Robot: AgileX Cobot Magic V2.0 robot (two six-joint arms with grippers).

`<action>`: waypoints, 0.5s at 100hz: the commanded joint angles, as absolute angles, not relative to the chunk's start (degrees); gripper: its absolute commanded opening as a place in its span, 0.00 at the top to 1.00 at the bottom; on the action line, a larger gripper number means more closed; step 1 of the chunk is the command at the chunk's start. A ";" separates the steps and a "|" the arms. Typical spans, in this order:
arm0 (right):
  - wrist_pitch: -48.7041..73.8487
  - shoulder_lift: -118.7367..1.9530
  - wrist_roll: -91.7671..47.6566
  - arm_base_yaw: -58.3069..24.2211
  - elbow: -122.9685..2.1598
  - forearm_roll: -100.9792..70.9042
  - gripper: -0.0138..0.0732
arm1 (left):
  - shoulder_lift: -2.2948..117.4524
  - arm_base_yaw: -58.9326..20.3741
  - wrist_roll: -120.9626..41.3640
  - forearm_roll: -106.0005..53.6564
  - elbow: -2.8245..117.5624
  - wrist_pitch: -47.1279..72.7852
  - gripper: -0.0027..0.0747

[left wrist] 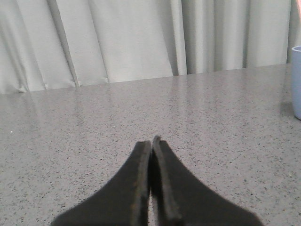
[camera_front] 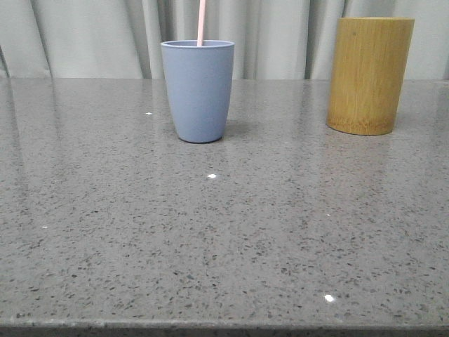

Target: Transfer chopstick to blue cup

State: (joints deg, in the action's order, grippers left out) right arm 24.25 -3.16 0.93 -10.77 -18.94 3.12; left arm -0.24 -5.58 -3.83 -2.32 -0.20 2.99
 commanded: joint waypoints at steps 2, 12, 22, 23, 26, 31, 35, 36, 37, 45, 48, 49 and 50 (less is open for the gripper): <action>16.45 -0.42 -4.42 -8.29 -16.72 -1.54 0.92 | -2.14 -5.38 -3.10 -2.39 -0.64 -1.81 0.99; 13.82 1.86 -4.75 -6.23 -12.57 -2.45 0.92 | -2.14 -5.38 -3.10 -2.39 -0.64 -1.81 0.99; 11.13 1.74 -4.70 -5.51 -8.99 -2.45 0.92 | -2.14 -5.38 -3.10 -2.39 -0.64 -1.81 0.99; 10.76 1.74 -4.70 -5.51 -8.52 -2.45 0.92 | -2.14 -5.38 -3.10 -2.39 -0.64 -1.81 0.99; 9.95 1.74 -4.70 -5.47 -7.67 -2.37 0.92 | -2.14 -5.38 -3.10 -2.39 -0.64 -1.81 0.99; 8.13 1.74 -4.57 -5.47 -6.38 -2.37 0.92 | -2.14 -5.38 -3.10 -2.39 -0.64 -1.81 0.99; 6.38 1.74 -4.57 -5.47 -5.44 -2.37 0.92 | -2.14 -5.38 -3.10 -2.39 -0.64 -1.81 0.99; 6.09 1.74 -4.57 -5.47 -5.28 -2.37 0.92 | -2.14 -5.38 -3.10 -2.39 -0.64 -1.81 0.99; 5.47 1.74 -4.57 -5.47 -4.98 -2.37 0.92 | -2.14 -5.38 -3.10 -2.39 -0.64 -1.81 0.99; 2.54 1.74 -4.57 -5.47 -3.32 -1.84 0.92 | -2.14 -5.38 -3.10 -2.39 -0.64 -1.81 0.99; 1.78 1.74 -4.57 -5.47 -2.76 -1.59 0.92 | -2.14 -5.38 -3.10 -2.39 -0.64 -1.81 0.99; 1.53 1.74 -4.57 -5.47 -2.51 -1.59 0.92 | -2.14 -5.38 -3.10 -2.39 -0.64 -1.81 0.99; 1.45 1.74 -4.57 -5.47 -2.39 -1.51 0.92 | -2.14 -5.38 -3.10 -2.39 -0.64 -1.81 0.99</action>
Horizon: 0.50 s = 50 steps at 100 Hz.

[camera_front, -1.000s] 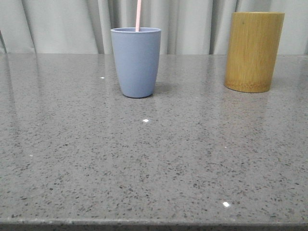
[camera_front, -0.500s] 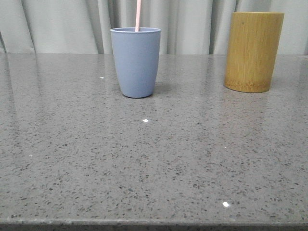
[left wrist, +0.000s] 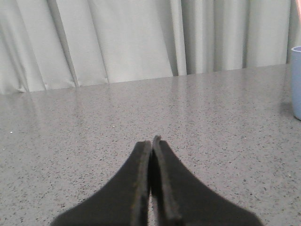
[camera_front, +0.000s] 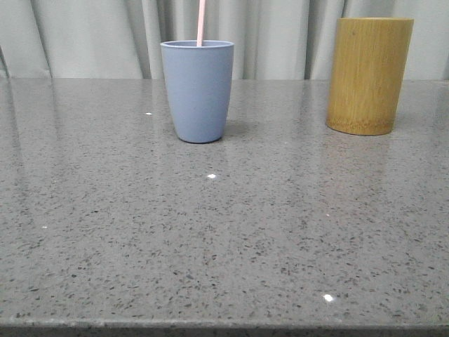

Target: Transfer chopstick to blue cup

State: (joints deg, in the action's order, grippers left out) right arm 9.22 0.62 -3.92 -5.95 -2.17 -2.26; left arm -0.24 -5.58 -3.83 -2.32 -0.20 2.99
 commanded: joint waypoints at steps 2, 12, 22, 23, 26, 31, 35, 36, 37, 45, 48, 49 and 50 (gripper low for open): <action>1.26 1.74 -4.57 -5.47 -2.05 -1.51 0.92 | -2.14 -5.38 -3.10 -2.39 -0.64 -1.81 0.99; 1.31 1.74 -4.57 -5.47 -0.79 -1.51 0.92 | -2.14 -5.38 -3.10 -2.39 -0.64 -1.81 0.99; 1.00 1.74 -4.57 -5.47 0.59 -1.51 0.92 | -2.14 -5.38 -3.10 -2.39 -0.64 -1.81 0.99; 0.92 1.74 -4.56 -5.47 0.69 -1.51 0.92 | -2.14 -5.38 -3.10 -2.39 -0.64 -1.81 0.99; 0.66 1.74 -4.51 -5.47 1.15 -1.51 0.92 | -2.14 -5.38 -3.10 -2.39 -0.64 -1.81 0.99; 0.35 1.74 -4.38 -5.47 1.64 -1.51 0.92 | -2.14 -5.38 -3.10 -2.39 -0.64 -1.81 0.99; 0.54 1.74 -4.33 -5.47 1.64 -1.51 0.92 | -2.14 -5.38 -3.10 -2.39 -0.64 -1.81 0.99; 0.38 1.74 -4.33 -5.47 1.64 -1.51 0.92 | -2.14 -5.38 -3.10 -2.39 -0.64 -1.81 0.99; 0.38 1.74 -4.33 -5.47 1.64 -1.51 0.92 | -2.14 -5.38 -3.10 -2.39 -0.64 -1.81 0.99; -0.66 1.74 -4.33 -5.47 1.64 -1.51 0.92 | -2.14 -5.38 -3.10 -2.39 -0.64 -1.81 0.99; -1.23 1.74 -4.33 -5.47 1.64 -1.51 0.92 | -2.14 -5.38 -3.10 -2.39 -0.64 -1.81 0.99; -1.32 1.74 -4.33 -5.47 1.64 -1.51 0.92 | -2.14 -5.38 -3.10 -2.39 -0.64 -1.81 0.99; -1.53 1.74 -4.33 -5.47 1.64 -1.51 0.92 | -2.14 -5.38 -3.10 -2.39 -0.64 -1.81 0.99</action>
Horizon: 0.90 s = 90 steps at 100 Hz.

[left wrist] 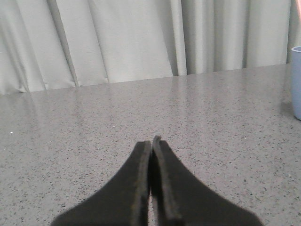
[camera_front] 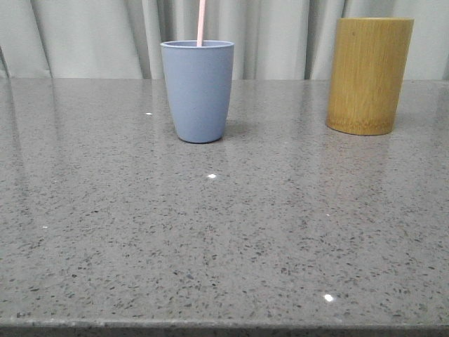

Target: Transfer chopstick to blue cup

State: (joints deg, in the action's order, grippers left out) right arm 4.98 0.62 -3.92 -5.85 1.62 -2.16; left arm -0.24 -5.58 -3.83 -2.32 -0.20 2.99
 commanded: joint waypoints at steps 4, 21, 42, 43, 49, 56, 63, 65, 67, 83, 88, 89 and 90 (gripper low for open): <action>-1.95 1.74 -4.33 -5.47 1.64 -1.51 0.92 | -2.14 -5.38 -3.10 -2.39 -0.64 -1.81 0.99; -2.35 1.74 -4.33 -5.47 1.64 -1.51 0.92 | -2.14 -5.38 -3.10 -2.39 -0.64 -1.81 0.99; -2.35 1.74 -4.33 -5.47 1.64 -1.51 0.92 | -2.14 -5.38 -3.10 -2.39 -0.64 -1.81 0.99; -2.35 1.74 -4.33 -5.47 1.64 -1.51 0.92 | -2.14 -5.38 -3.10 -2.39 -0.64 -1.81 0.99; -2.35 1.74 -4.33 -5.47 1.64 -1.51 0.92 | -2.14 -5.38 -3.10 -2.39 -0.64 -1.81 0.99; -2.35 1.74 -4.33 -5.47 1.64 -1.51 0.92 | -2.14 -5.38 -3.10 -2.39 -0.64 -1.81 0.99; -2.35 1.74 -4.33 -5.47 1.64 -1.51 0.92 | -2.14 -5.38 -3.10 -2.39 -0.64 -1.81 0.99; -2.35 1.74 -4.33 -5.47 1.64 -1.51 0.92 | -2.14 -5.38 -3.10 -2.39 -0.64 -1.81 0.99; -2.35 1.74 -4.33 -5.47 1.64 -1.51 0.92 | -2.14 -5.38 -3.10 -2.39 -0.64 -1.81 0.99; -2.35 1.74 -4.33 -5.47 1.64 -1.51 0.92 | -2.14 -5.38 -3.10 -2.39 -0.64 -1.81 0.99; -2.35 1.74 -4.33 -5.47 1.64 -1.51 0.92 | -2.14 -5.38 -3.10 -2.39 -0.64 -1.81 0.99; -2.35 1.74 -4.33 -5.47 1.64 -1.51 0.92 | -2.14 -5.38 -3.10 -2.39 -0.64 -1.81 0.99; -2.35 1.74 -4.33 -5.47 1.64 -1.51 0.92 | -2.14 -5.38 -3.10 -2.39 -0.64 -1.81 0.99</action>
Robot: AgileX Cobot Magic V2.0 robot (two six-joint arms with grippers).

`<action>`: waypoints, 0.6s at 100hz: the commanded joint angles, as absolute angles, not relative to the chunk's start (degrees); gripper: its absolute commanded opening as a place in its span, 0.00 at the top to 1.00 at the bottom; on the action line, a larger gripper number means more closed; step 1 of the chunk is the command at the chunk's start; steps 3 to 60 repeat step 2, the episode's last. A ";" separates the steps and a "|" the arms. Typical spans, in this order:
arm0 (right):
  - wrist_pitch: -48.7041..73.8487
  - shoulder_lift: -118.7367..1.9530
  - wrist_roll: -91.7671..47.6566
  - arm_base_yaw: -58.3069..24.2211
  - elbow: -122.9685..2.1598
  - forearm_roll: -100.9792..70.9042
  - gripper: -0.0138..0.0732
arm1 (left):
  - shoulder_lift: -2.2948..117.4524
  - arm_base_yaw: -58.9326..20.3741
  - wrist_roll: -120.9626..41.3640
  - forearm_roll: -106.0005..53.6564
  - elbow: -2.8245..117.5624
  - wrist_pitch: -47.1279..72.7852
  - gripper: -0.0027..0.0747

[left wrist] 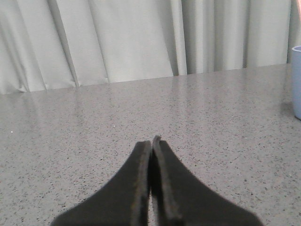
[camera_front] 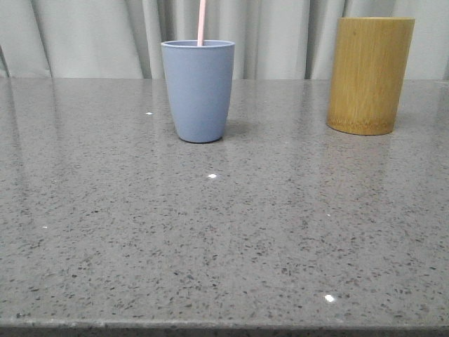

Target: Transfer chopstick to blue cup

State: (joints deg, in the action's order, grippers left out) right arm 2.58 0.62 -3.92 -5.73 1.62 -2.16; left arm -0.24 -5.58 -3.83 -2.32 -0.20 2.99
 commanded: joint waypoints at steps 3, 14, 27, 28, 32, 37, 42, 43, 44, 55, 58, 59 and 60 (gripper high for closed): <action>-2.35 1.74 -4.33 -5.47 1.64 -1.51 0.92 | -2.14 -5.38 -3.10 -2.39 -0.64 -1.81 0.99; -2.35 1.74 -4.33 -5.47 1.64 -1.51 0.92 | -2.14 -5.38 -3.10 -2.39 -0.64 -1.81 0.99; -2.35 1.74 -4.33 -5.47 1.64 -1.51 0.92 | -2.14 -5.38 -3.10 -2.39 -0.64 -1.81 0.99; -2.35 1.74 -4.33 -5.47 1.64 -1.51 0.92 | -2.14 -5.38 -3.10 -2.39 -0.64 -1.81 0.99; -2.35 1.74 -4.33 -5.47 1.64 -1.51 0.92 | -2.14 -5.38 -3.10 -2.39 -0.64 -1.81 0.99; -2.35 1.74 -4.33 -5.47 1.64 -1.51 0.92 | -2.14 -5.38 -3.10 -2.39 -0.64 -1.81 0.99; -2.35 1.74 -4.33 -5.47 1.64 -1.51 0.92 | -2.14 -5.38 -3.10 -2.39 -0.64 -1.81 0.99; -2.35 1.74 -4.33 -5.47 1.64 -1.51 0.92 | -2.14 -5.38 -3.10 -2.39 -0.64 -1.81 0.99; -2.35 1.74 -4.33 -5.47 1.64 -1.51 0.92 | -2.14 -5.38 -3.10 -2.39 -0.64 -1.81 0.99; -2.35 1.74 -4.33 -5.47 1.64 -1.51 0.92 | -2.14 -5.38 -3.10 -2.39 -0.64 -1.81 0.99; -2.35 1.74 -4.33 -5.47 1.64 -1.51 0.92 | -2.14 -5.38 -3.10 -2.39 -0.64 -1.81 0.99; -2.35 1.74 -4.33 -5.47 1.64 -1.51 0.92 | -2.14 -5.38 -3.10 -2.39 -0.64 -1.81 0.99; -2.35 1.74 -4.33 -5.47 1.64 -1.51 0.92 | -2.14 -5.38 -3.10 -2.39 -0.64 -1.81 0.99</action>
